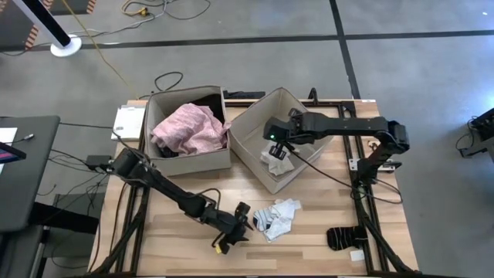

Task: Sort clothes
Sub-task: Put the white sock into the right laundry organizer, then put the white striped sock into the right laundry organizer

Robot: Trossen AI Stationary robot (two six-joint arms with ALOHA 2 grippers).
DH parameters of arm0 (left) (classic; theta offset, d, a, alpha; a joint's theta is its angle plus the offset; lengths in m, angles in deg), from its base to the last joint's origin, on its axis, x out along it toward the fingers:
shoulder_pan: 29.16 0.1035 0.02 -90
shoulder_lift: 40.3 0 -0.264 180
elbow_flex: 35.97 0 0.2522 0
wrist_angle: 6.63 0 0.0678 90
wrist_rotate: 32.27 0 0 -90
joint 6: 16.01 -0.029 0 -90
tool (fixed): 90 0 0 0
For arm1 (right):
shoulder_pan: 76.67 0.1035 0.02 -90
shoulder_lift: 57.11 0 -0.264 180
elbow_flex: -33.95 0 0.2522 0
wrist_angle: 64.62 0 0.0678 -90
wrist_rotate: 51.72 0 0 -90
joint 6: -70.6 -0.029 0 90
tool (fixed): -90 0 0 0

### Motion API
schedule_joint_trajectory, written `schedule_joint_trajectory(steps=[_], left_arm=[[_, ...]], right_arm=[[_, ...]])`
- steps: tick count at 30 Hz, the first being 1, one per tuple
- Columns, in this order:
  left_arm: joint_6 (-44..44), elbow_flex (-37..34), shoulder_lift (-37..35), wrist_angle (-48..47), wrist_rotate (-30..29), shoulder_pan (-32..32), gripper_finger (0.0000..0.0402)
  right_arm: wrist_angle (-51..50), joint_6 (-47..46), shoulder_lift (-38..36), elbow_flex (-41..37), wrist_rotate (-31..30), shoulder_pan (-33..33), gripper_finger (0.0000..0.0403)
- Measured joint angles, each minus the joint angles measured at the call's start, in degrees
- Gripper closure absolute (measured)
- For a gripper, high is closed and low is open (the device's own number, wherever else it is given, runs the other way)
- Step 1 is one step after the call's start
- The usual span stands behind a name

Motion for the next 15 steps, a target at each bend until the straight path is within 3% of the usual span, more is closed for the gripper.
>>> schedule_joint_trajectory(steps=[4,10,15], left_arm=[[3.1,1.4,1.8,-0.3,0.0,2.0,0.0223],[6.3,1.8,1.8,-1.1,0.1,4.9,0.0223],[8.2,1.8,1.8,-3.4,5.7,6.6,0.0223]], right_arm=[[0.0,-0.2,0.5,0.0,2.6,-0.6,0.0396],[0.4,-0.9,0.5,0.0,3.2,-0.7,0.0347],[1.0,-1.0,0.5,0.0,3.6,0.0,0.0312]])
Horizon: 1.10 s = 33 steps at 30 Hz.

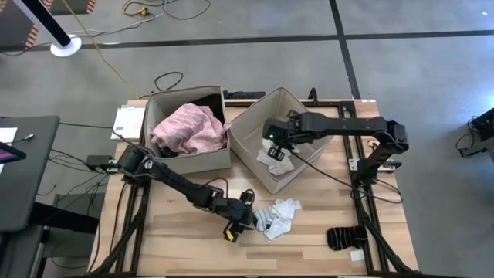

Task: Sort clothes
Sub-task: Put the white striped sock into the right laundry organizer

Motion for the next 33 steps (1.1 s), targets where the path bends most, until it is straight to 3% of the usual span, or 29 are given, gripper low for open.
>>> schedule_joint_trajectory(steps=[7,15,25,29,33], left_arm=[[-1.6,-0.1,0.0,-0.4,4.8,0.5,0.0223],[-2.2,-0.1,0.8,1.3,5.7,2.5,0.0223],[-1.8,2.7,8.3,4.7,8.9,3.1,0.0225],[-3.1,5.4,10.0,2.7,8.9,3.0,0.0257],[-5.8,6.9,10.1,-0.8,8.5,3.0,0.0339]], right_arm=[[0.7,0.0,0.0,0.0,0.1,0.6,0.0243],[0.9,-1.7,0.0,0.0,0.1,0.7,0.0148],[1.1,-1.8,-0.1,0.0,-1.6,2.7,0.0137],[0.9,-1.7,-0.1,0.0,-2.6,3.3,0.0138],[0.3,-1.9,-1.0,0.0,-2.8,4.2,0.0138]])
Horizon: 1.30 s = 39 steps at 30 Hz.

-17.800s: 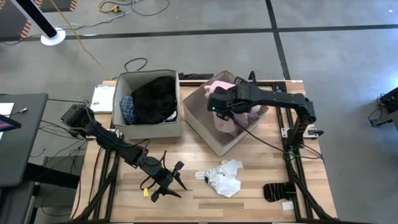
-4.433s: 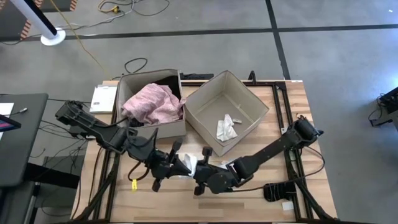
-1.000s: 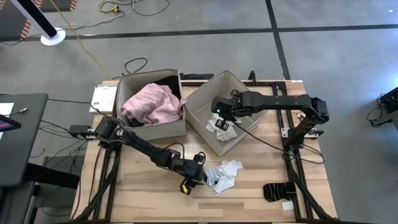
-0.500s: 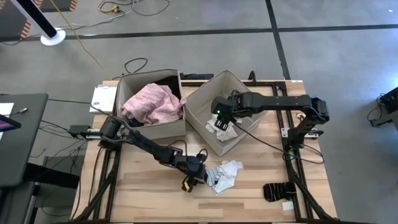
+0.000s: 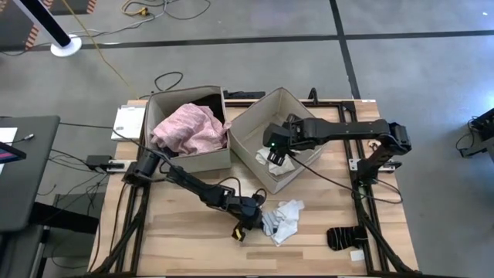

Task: Sort clothes
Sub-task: Put the white striped sock into the right laundry organizer

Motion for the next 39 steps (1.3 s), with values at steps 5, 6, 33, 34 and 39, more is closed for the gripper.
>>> schedule_joint_trajectory(steps=[5,6,33,34,39], left_arm=[[-2.1,0.8,-0.2,-2.4,-0.1,0.0,0.0391],[-2.3,1.1,-0.2,-3.2,0.0,0.0,0.0393],[-12.1,5.2,-33.5,-30.2,-16.7,-4.7,0.0401],[-12.2,5.2,-34.9,-30.4,-16.8,-5.0,0.0401],[-12.2,5.2,-41.0,-30.9,-17.9,-6.0,0.0401]], right_arm=[[-0.3,-0.7,-2.2,0.0,-1.7,2.2,0.0138],[-0.3,-1.0,-2.9,0.0,-2.4,2.6,0.0138],[12.8,1.1,-12.1,0.0,-4.1,25.5,0.0138],[12.8,1.3,-11.7,0.0,-4.1,26.3,0.0138],[13.3,0.7,-9.8,0.0,-5.4,29.9,0.0138]])
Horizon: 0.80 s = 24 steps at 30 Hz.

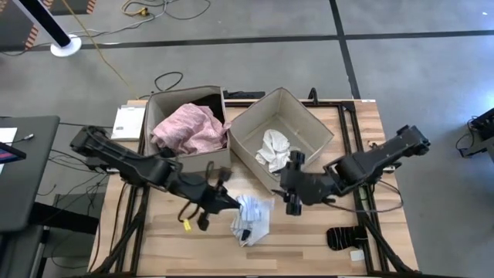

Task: Sort clothes
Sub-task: Put the white striped sock into the right laundry organizer

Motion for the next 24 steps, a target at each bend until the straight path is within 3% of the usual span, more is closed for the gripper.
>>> schedule_joint_trajectory(steps=[8,17,24], left_arm=[[0.4,0.0,-3.3,-3.5,-11.4,-0.7,0.04],[2.4,0.0,-3.3,-2.8,-17.9,-0.6,0.04],[2.9,0.0,-3.3,-1.7,-19.0,-0.6,0.04]], right_arm=[[3.8,-2.3,4.1,0.0,-3.2,4.0,0.0138],[11.6,-1.6,11.1,0.0,-12.3,5.8,0.0138],[19.8,2.5,15.3,0.0,-19.0,5.0,0.0138]])
